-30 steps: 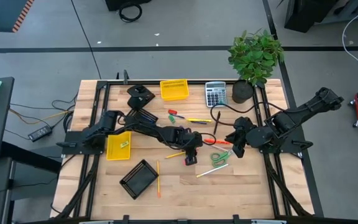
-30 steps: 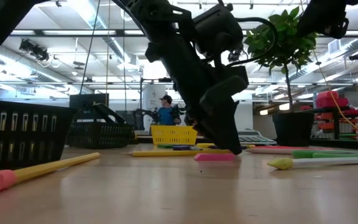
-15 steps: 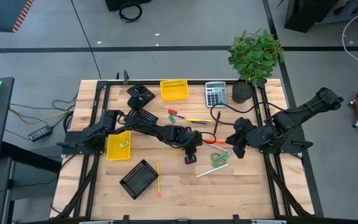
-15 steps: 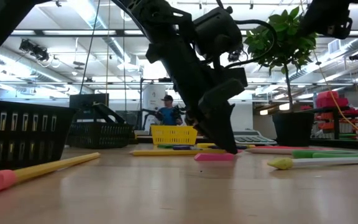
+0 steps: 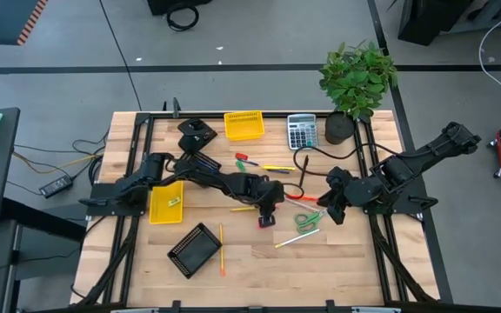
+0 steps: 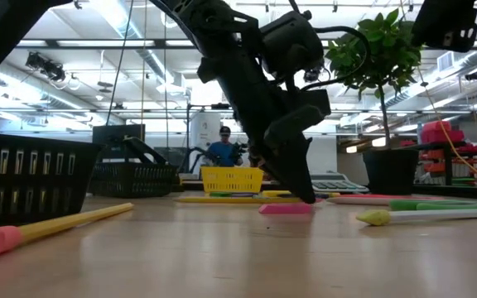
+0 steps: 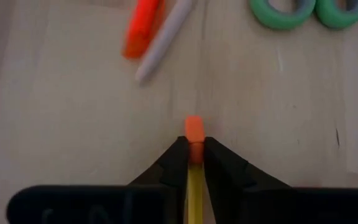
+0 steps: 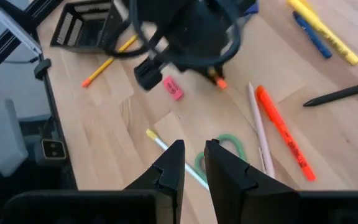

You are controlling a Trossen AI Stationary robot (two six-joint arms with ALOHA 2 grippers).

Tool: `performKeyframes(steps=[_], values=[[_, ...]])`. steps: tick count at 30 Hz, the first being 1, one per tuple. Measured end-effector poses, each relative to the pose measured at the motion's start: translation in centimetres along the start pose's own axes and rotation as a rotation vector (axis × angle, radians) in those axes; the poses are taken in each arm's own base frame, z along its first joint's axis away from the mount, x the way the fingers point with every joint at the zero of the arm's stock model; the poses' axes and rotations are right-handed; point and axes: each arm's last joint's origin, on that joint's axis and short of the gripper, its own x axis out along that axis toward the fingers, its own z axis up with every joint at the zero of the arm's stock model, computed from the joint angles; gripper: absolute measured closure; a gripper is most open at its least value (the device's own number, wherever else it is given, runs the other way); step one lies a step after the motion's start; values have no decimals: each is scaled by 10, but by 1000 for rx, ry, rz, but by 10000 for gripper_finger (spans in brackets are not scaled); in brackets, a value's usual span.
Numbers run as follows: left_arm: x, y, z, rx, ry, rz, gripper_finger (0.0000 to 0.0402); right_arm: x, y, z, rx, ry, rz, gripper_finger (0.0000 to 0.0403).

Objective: Sort crayons/erasers/pens/pencils in bins
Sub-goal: Put the yellow pencil into the bottom black basket

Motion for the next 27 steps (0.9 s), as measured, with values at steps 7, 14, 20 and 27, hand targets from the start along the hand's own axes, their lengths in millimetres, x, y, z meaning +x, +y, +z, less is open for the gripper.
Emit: performKeyframes(steps=[7,14,20,27], values=[[-56,14,42,-19,-99,13,363,0,0,-2,-16,44,22,334],[-119,29,62,-10,-11,69,355,0,-1,-2,-65,49,13,334],[-159,28,54,-216,2,81,363,0,-2,-2,-100,35,-9,334],[-190,-3,26,-422,-82,177,361,0,-5,-3,-132,36,-40,334]])
